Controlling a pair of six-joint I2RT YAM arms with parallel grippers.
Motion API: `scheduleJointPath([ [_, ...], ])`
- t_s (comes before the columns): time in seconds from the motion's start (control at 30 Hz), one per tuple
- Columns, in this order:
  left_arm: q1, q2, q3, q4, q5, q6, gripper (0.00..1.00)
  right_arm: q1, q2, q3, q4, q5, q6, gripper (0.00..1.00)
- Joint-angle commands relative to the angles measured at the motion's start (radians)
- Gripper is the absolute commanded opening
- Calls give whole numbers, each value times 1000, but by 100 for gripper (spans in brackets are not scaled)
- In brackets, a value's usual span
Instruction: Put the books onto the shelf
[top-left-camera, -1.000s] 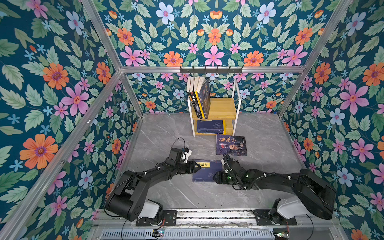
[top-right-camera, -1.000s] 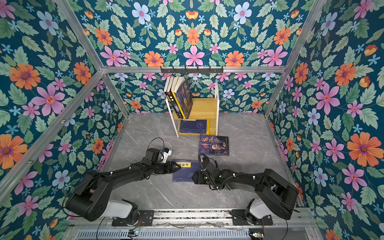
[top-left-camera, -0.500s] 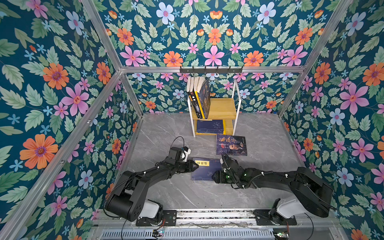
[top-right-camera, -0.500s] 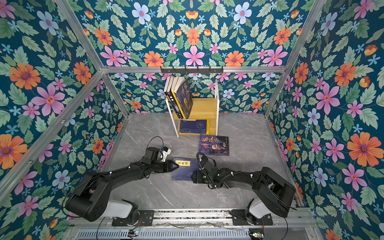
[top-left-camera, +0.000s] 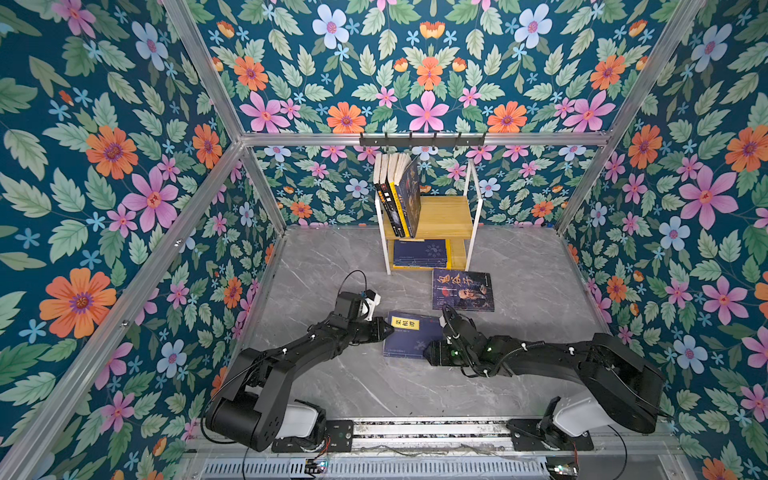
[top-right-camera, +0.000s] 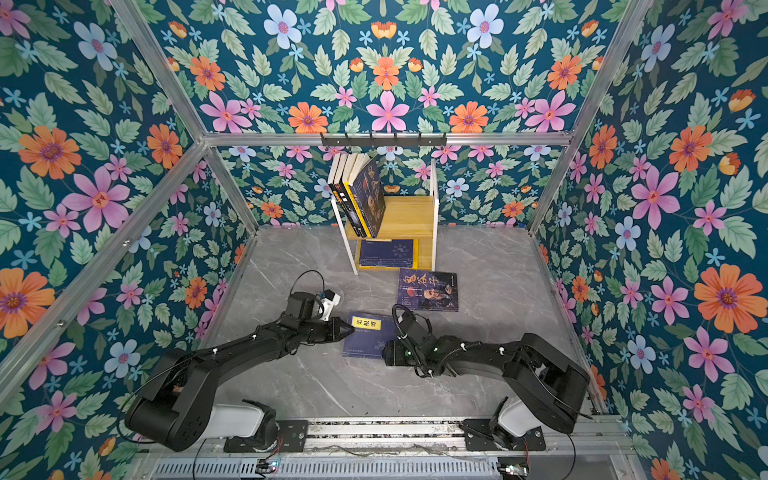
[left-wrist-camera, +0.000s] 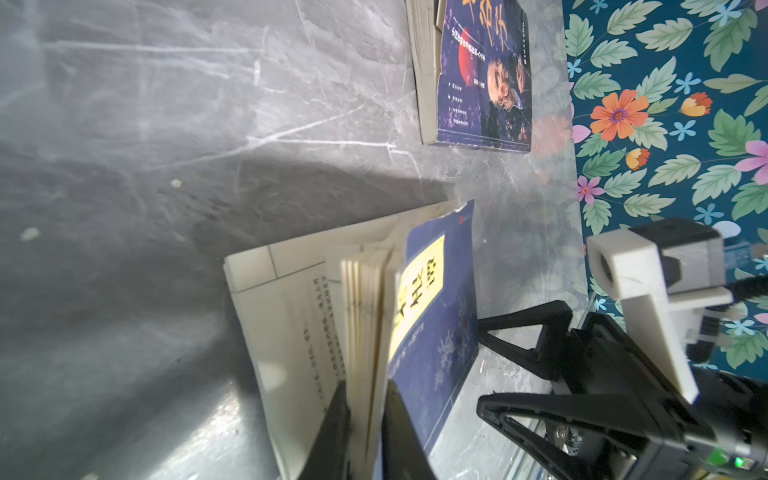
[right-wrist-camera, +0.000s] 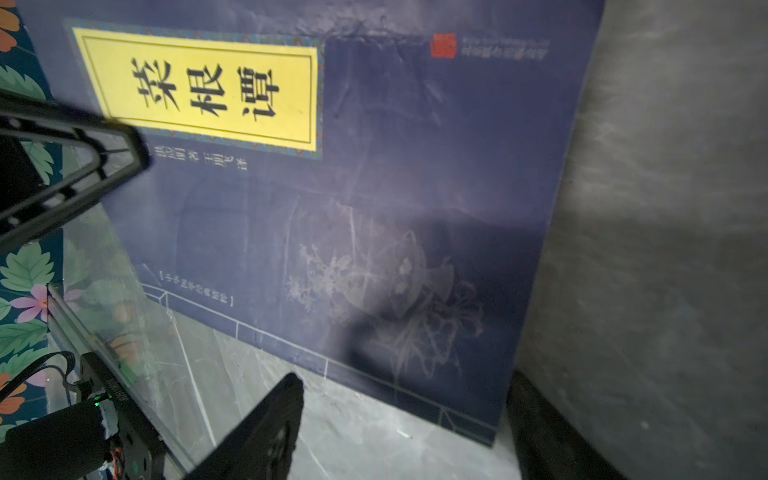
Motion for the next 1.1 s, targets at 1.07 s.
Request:
scheduleJointPath([
  [1.07,109,-73,51,-27,116,26,0,2,-470,-36,-171,363,-612,78],
])
